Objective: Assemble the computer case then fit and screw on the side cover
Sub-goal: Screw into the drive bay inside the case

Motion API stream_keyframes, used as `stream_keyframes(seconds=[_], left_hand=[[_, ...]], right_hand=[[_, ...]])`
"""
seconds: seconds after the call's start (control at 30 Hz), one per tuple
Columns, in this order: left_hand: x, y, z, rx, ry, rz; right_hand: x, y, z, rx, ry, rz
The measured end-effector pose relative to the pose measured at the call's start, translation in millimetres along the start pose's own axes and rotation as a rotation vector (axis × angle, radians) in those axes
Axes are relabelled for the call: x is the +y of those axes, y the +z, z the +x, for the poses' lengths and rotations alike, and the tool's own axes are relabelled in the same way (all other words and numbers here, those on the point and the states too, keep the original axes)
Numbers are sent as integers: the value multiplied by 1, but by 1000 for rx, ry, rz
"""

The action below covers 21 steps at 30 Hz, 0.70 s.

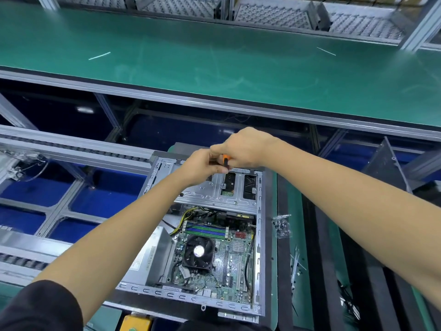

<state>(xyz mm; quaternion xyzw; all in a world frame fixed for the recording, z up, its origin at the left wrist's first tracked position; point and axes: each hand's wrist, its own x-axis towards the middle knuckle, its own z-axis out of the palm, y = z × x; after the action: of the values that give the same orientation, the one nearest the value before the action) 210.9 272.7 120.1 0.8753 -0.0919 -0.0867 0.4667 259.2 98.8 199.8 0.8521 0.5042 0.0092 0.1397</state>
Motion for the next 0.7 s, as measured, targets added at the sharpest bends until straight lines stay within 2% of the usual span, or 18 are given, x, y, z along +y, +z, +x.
stream_keyframes(seconds=[0.07,0.2,0.3,0.4,0.5,0.63,0.7], left_hand=[[2,-3,-2,-39,41,1],[9,2,-3,60,46,51],[11,7,-3,118,6,69],[12,1,-3,43,-36,119],[14,-3,-5,5,-15,85],[15,3,-7,161,20,337],[15,8,-4,192,19,342]], right_hand=[[0,-3,1,-15,45,19],[-5,-2,3,-54,154,-44],[-6,2,2,-28,126,-51],[-7,2,-1,-7,12,-2],[-8,-1,0,-17,47,30],[-7,2,2,-53,159,35],[-7,5,1,-56,167,-7]])
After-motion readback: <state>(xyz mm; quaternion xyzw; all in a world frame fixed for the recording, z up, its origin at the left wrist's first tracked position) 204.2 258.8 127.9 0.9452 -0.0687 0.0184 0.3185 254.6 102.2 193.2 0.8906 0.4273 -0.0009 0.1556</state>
